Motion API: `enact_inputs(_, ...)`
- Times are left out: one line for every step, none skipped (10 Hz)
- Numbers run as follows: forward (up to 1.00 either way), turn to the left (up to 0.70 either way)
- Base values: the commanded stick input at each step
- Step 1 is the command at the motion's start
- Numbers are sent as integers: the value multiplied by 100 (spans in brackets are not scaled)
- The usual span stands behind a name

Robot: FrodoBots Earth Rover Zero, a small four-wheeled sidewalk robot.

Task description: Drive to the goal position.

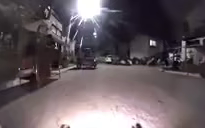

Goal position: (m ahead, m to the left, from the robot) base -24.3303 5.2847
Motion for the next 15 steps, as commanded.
enact_inputs(85,0)
enact_inputs(85,0)
enact_inputs(85,0)
enact_inputs(85,0)
enact_inputs(85,0)
enact_inputs(85,0)
enact_inputs(85,0)
enact_inputs(85,0)
enact_inputs(85,-4)
enact_inputs(85,-8)
enact_inputs(85,-9)
enact_inputs(85,-9)
enact_inputs(85,-9)
enact_inputs(85,-9)
enact_inputs(85,-9)
